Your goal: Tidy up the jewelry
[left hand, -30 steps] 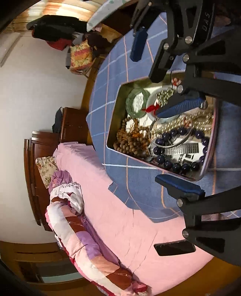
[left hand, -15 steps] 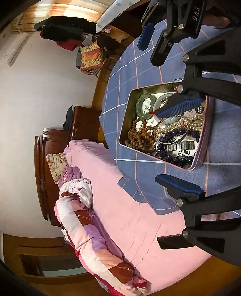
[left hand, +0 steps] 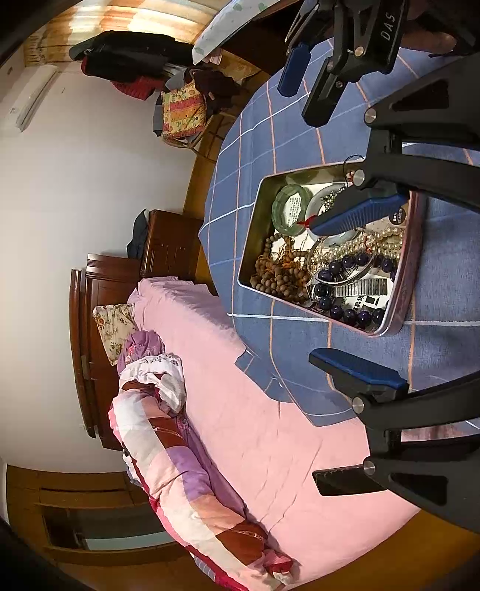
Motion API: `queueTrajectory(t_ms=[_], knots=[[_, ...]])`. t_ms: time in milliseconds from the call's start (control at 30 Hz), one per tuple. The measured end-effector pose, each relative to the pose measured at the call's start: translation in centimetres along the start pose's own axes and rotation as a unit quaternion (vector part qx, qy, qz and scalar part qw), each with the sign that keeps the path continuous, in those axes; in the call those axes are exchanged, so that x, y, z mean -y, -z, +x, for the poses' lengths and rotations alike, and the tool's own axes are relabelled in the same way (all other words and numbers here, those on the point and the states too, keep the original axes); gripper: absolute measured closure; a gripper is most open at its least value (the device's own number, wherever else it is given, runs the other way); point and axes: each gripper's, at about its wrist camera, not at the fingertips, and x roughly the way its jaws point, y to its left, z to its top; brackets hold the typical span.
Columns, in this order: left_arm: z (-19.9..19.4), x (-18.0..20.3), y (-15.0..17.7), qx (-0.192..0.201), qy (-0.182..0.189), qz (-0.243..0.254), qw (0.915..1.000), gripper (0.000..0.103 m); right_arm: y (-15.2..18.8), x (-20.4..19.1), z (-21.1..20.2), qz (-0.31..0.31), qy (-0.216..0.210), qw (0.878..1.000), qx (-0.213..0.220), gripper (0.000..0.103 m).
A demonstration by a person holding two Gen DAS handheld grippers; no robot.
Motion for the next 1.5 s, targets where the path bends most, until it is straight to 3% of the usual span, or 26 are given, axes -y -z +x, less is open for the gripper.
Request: queueTrajectory(t_ms=[1500], knots=[[0.06,-0.32,-0.04,-0.005,-0.005,-0.007,1.0000,0.039,0.15,0.03,-0.16,0.000,0.002,1.000,-0.001,0.026]])
